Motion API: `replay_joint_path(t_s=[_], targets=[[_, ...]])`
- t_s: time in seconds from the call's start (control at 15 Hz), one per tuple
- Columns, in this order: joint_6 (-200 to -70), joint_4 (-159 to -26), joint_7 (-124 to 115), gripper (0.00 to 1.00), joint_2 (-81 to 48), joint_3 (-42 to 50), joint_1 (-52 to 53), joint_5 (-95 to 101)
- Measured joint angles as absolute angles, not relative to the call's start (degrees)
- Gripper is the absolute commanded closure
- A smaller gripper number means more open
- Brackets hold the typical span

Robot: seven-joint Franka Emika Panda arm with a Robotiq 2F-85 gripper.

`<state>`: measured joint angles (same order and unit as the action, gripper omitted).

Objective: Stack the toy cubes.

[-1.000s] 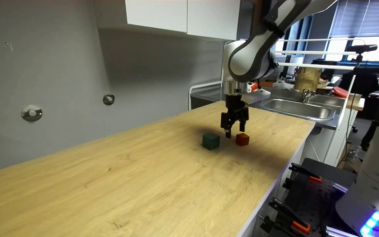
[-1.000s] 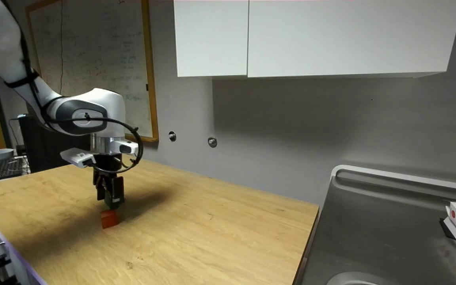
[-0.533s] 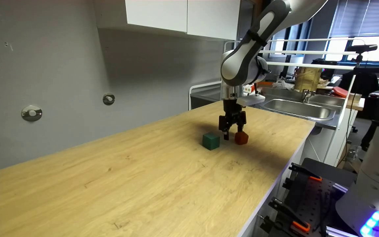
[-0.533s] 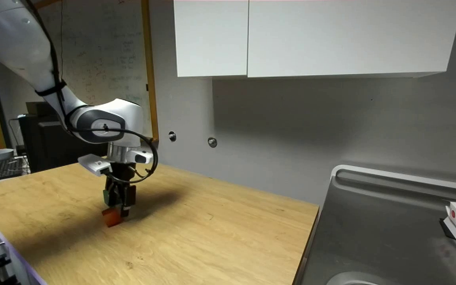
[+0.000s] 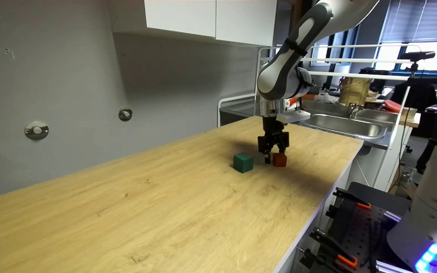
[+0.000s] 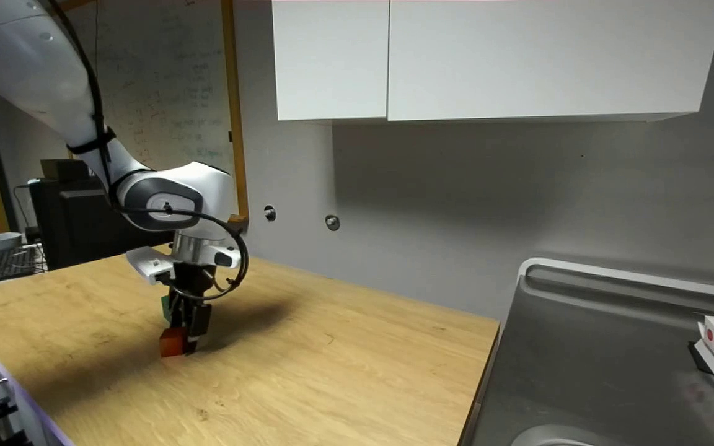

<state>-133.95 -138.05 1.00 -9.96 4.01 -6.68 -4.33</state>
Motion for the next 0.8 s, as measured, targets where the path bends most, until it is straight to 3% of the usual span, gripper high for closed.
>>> replay_joint_path(t_s=[0.27,0.8], targets=[[-133.17,-138.08,0.96,0.77,-9.73,4.19,-6.68,-4.32],[-130.95,-137.27,-0.95,0.81,-8.95,4.25,-5.23,-3.27]])
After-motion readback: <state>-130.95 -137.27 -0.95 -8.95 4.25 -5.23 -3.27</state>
